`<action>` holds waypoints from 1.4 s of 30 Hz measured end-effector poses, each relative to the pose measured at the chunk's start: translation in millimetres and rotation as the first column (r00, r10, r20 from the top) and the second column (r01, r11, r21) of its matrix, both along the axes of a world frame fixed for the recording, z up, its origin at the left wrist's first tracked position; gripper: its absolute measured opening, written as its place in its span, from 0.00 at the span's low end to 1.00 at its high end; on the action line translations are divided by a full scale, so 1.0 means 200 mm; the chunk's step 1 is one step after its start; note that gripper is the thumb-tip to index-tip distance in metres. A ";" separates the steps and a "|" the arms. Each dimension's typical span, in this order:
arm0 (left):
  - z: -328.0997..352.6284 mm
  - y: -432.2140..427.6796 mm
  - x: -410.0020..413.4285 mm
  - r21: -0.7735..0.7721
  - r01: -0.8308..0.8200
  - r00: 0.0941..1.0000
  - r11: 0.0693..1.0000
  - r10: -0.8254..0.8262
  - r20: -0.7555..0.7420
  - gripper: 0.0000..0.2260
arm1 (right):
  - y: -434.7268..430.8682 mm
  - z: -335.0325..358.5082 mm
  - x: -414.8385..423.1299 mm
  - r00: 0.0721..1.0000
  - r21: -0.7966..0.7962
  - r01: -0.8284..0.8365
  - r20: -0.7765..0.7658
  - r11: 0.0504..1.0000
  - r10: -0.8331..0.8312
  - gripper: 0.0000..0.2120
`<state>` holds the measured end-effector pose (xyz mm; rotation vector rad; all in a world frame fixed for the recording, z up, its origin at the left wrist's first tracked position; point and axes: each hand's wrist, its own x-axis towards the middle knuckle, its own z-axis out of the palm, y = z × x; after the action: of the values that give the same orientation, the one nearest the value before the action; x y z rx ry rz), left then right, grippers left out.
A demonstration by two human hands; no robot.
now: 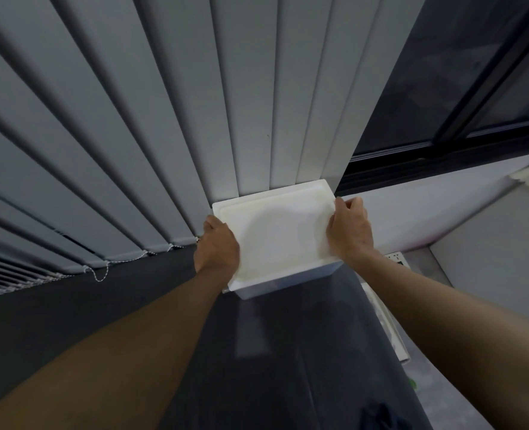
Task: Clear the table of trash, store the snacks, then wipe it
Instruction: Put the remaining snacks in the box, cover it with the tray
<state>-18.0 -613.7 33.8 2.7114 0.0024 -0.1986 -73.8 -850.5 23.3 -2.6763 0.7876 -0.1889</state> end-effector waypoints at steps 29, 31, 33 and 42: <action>-0.07 -0.04 0.05 0.270 0.182 0.948 0.945 -0.242 0.208 0.28 | 0.03 -0.04 0.07 0.944 -0.248 -0.315 -0.186 0.916 0.274 0.35; -0.08 -0.05 0.05 0.340 0.320 0.899 0.884 -0.397 0.187 0.27 | 0.05 -0.04 0.08 0.921 -0.255 -0.369 -0.229 0.894 0.315 0.35; -0.09 -0.05 0.05 0.383 0.389 0.865 0.838 -0.476 0.162 0.28 | 0.05 -0.04 0.09 0.922 -0.230 -0.359 -0.238 0.904 0.306 0.36; -0.07 -0.05 0.08 0.394 0.391 0.866 0.832 -0.478 0.148 0.31 | 0.16 -0.03 0.07 0.918 -0.204 -0.325 -0.303 0.923 0.256 0.40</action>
<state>-2.5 -623.2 18.8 3.0358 -0.7343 0.0074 -58.9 -818.1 16.9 -3.0648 0.4450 0.1696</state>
